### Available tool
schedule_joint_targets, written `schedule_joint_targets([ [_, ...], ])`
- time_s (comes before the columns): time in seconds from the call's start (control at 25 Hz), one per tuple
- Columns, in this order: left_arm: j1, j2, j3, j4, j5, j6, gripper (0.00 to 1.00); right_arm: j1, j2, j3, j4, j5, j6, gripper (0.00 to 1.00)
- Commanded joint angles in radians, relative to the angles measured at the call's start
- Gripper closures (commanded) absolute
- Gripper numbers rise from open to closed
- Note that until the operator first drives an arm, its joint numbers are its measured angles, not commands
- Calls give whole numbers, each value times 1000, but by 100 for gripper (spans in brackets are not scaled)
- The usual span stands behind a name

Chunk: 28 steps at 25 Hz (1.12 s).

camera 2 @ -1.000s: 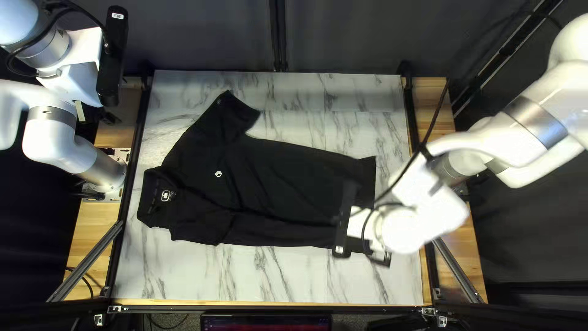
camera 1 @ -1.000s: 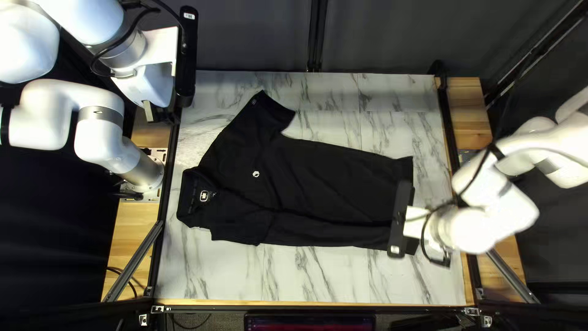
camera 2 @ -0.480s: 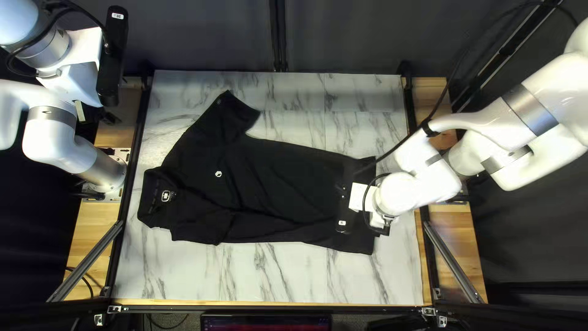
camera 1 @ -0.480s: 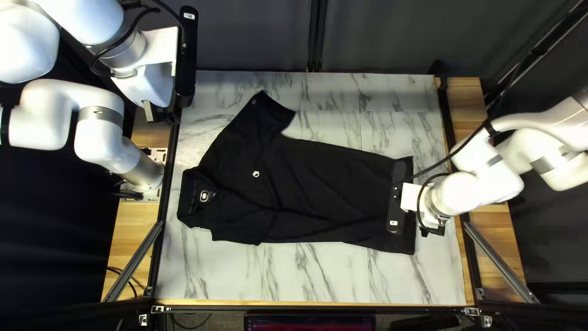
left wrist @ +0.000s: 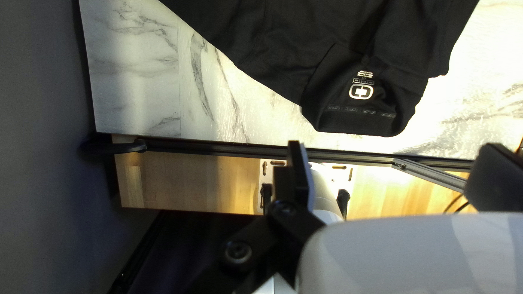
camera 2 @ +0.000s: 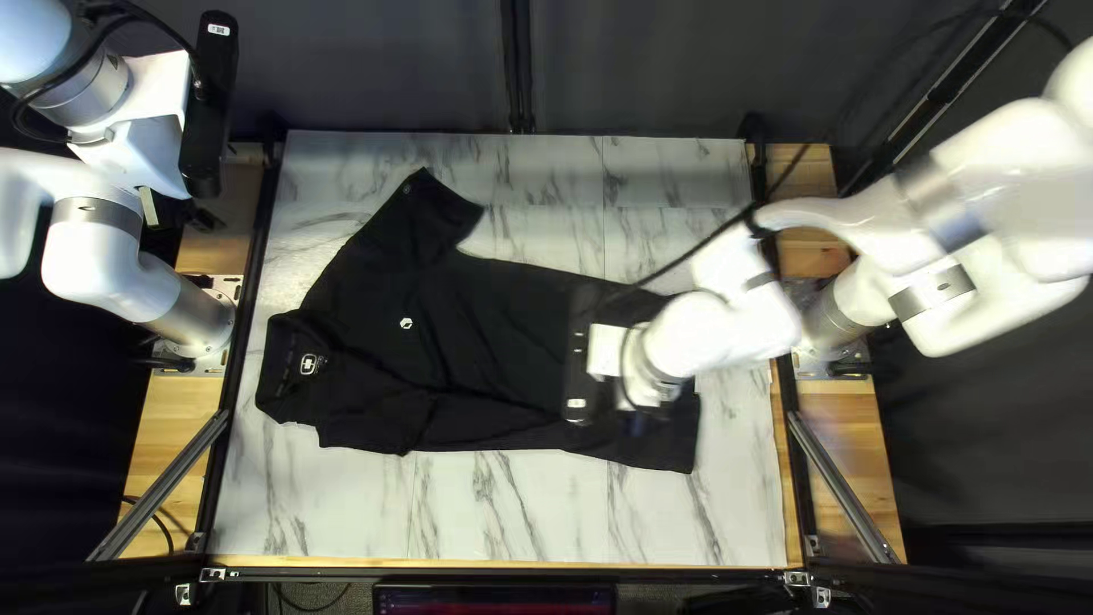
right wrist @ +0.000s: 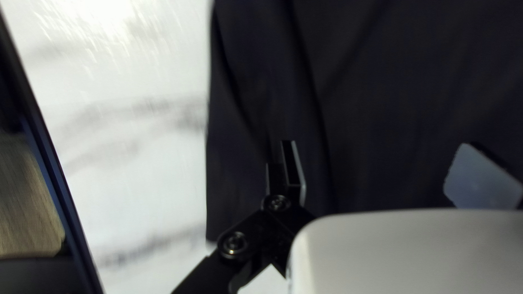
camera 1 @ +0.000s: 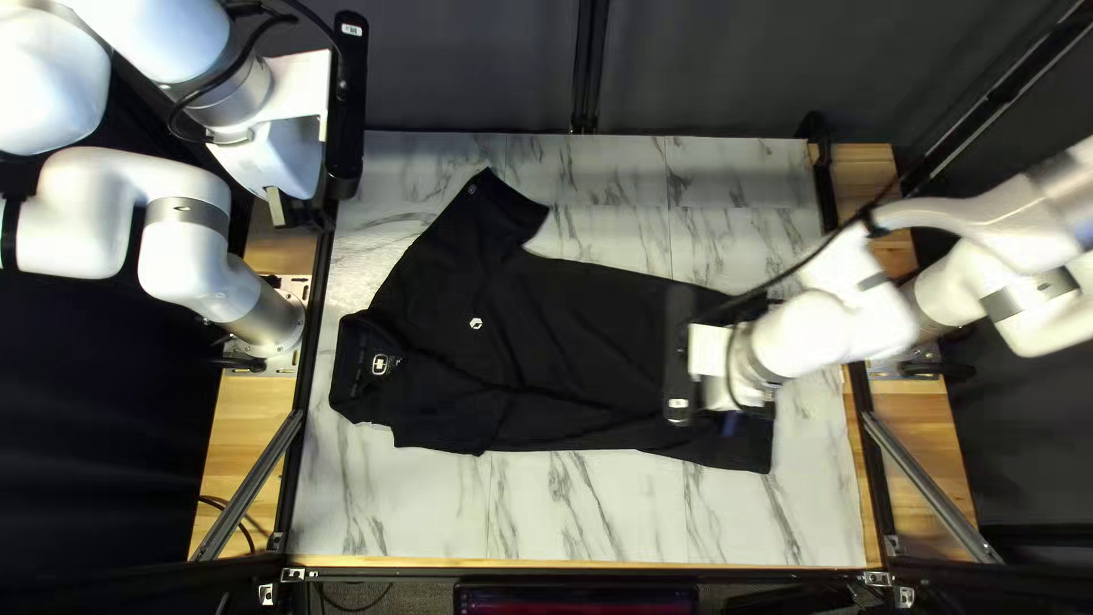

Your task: Fold t-shirt

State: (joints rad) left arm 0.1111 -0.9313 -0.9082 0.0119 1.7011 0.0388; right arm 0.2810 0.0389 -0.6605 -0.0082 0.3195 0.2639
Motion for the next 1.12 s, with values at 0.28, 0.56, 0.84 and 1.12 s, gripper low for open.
schedule_joint_targets([
  [0.28,0,0,0,0,0,0,0,-30,272,-199,265,-136,-307,0],
  [0.56,0,0,0,0,0,0,0,-1,315,-242,323,-127,-344,0],
  [0.84,0,0,0,0,0,0,0,14,329,-264,346,-99,-355,25],
  [1.12,0,0,0,0,0,0,0,4,367,-299,410,-78,-432,97],
])
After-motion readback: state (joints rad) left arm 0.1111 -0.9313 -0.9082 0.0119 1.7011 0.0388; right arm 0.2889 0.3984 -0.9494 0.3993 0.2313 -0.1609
